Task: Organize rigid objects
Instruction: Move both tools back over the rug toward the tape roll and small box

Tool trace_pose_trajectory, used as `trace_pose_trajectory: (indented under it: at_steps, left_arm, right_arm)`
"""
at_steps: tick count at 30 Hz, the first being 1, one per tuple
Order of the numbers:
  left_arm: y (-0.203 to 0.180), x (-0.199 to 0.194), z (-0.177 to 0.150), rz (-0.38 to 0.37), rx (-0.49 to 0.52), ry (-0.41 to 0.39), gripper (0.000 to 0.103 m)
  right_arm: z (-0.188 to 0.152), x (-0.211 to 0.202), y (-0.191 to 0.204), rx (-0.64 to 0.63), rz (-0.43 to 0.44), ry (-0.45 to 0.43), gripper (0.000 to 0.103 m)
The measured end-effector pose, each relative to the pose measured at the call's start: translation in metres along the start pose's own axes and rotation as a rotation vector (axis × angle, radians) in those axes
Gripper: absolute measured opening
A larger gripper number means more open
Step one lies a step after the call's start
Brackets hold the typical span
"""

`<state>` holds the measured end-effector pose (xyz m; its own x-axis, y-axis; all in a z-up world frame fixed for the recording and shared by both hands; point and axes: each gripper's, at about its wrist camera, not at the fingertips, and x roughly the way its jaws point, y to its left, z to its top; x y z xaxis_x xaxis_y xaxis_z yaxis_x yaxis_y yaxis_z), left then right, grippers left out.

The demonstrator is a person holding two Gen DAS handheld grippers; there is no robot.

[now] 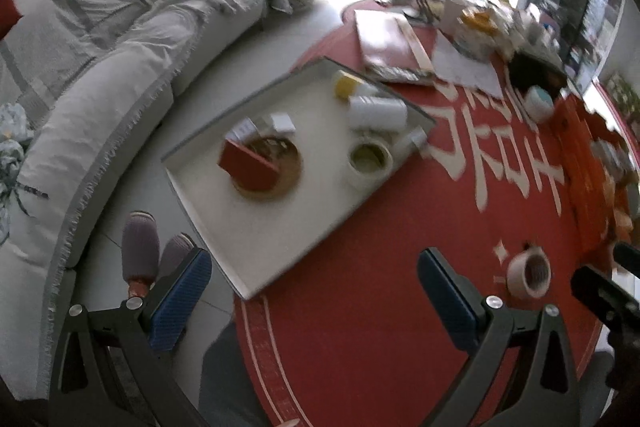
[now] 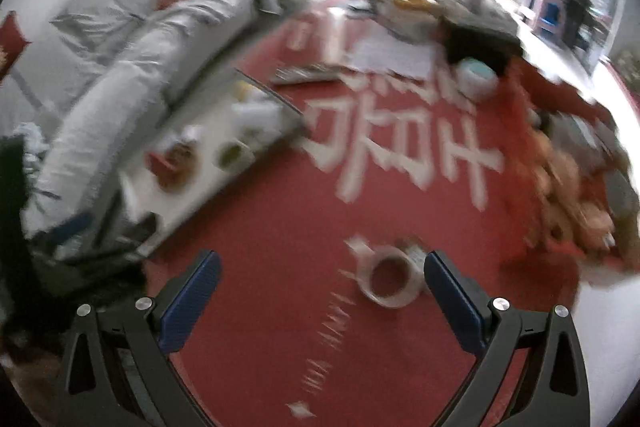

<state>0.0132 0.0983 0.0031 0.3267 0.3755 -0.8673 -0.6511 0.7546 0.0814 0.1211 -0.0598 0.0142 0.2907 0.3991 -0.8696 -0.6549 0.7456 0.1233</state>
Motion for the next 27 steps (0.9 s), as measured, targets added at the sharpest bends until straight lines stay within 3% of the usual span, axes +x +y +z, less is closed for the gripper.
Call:
trace_pose_trajectory:
  at_steps: [6,11,27]
  left_arm:
    - [-0.030,0.000,-0.024,-0.005,0.087,0.029,0.103]
    - [-0.043,0.001,-0.040,0.001,0.125,0.054,0.103]
    - [-0.057,0.000,-0.052,0.024,0.193,0.068,0.103]
  right_arm:
    - [-0.040,0.001,-0.034,0.027,-0.143,0.053,0.102]
    - [-0.065,-0.004,-0.049,0.042,-0.204,0.027,0.102]
    - [-0.086,-0.003,-0.068,0.117,-0.143,0.045,0.102]
